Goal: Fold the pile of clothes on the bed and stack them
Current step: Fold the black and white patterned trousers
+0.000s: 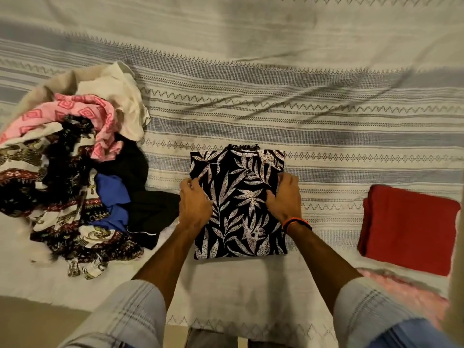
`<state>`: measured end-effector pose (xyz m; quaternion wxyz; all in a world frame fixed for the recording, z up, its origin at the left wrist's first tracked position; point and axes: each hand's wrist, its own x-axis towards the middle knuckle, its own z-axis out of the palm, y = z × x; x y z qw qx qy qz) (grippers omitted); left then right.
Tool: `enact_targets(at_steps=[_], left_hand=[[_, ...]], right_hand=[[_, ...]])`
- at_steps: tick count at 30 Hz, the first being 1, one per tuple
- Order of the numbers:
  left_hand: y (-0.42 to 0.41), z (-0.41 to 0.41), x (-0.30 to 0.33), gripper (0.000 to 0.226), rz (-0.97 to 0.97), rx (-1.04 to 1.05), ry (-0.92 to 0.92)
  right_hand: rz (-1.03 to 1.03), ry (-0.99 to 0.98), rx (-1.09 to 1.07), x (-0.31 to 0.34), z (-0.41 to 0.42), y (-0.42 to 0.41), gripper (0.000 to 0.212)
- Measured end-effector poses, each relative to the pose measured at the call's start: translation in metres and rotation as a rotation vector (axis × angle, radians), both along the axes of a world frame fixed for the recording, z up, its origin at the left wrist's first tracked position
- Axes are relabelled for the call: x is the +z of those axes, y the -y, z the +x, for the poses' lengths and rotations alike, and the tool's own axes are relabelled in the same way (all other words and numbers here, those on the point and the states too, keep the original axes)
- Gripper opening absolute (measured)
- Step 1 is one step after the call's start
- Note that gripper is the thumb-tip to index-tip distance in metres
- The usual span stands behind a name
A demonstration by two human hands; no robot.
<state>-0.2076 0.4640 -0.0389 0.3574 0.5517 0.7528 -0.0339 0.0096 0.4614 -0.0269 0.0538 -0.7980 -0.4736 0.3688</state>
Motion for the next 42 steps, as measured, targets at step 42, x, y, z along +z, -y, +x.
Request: enact_targets(at_steps=[42], left_hand=[[0.106,0.018,0.079,0.06,-0.212,0.406,0.705]], right_hand=[[0.091,-0.477,-0.395,0.118,0.022,0.151,0.049]])
